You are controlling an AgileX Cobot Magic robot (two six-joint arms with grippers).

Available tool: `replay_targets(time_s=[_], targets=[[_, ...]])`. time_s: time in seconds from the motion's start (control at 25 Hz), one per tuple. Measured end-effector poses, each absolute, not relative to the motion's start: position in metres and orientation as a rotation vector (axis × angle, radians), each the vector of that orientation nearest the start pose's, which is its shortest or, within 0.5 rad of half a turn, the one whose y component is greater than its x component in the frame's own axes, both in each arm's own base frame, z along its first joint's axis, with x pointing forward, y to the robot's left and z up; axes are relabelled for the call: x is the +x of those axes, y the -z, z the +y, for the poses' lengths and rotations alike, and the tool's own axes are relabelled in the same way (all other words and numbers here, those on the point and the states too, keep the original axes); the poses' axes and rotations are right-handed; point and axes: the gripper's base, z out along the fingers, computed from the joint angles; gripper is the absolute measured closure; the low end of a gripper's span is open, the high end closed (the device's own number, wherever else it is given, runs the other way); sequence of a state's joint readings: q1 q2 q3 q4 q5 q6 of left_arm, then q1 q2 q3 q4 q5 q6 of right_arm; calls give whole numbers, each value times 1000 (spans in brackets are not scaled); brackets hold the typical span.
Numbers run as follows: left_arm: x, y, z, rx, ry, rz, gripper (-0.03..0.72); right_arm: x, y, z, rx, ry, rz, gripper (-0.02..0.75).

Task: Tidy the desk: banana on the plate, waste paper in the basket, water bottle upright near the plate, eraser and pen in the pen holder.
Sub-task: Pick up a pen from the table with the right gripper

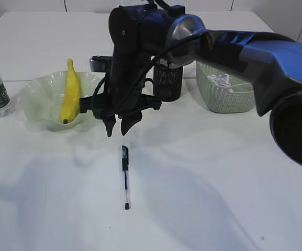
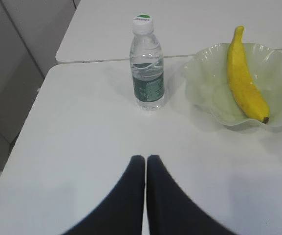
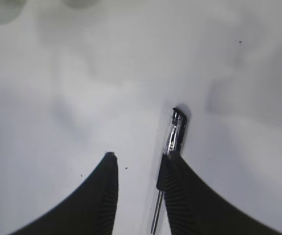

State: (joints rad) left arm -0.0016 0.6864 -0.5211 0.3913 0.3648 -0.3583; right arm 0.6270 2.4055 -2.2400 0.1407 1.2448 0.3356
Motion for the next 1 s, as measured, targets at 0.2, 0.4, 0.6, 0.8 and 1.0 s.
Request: replay_targets(time_s=[0.2, 0.4, 0.6, 0.8, 1.0], targets=[[140, -298, 9, -40, -137, 1984, 712, 404, -194, 312, -358, -309, 2946, 491], [141, -298, 4, -3, -116, 1984, 712, 405, -184, 312, -299, -289, 2971, 491], [140, -297, 2, 16, -118, 1998, 712, 407, -166, 313, -255, -274, 3009, 491], [140, -297, 2, 17, -121, 1999, 712, 408, -162, 313, -247, -255, 3008, 491], [140, -296, 2, 17, -123, 2003, 712, 409, -161, 311, -244, -230, 3003, 491]])
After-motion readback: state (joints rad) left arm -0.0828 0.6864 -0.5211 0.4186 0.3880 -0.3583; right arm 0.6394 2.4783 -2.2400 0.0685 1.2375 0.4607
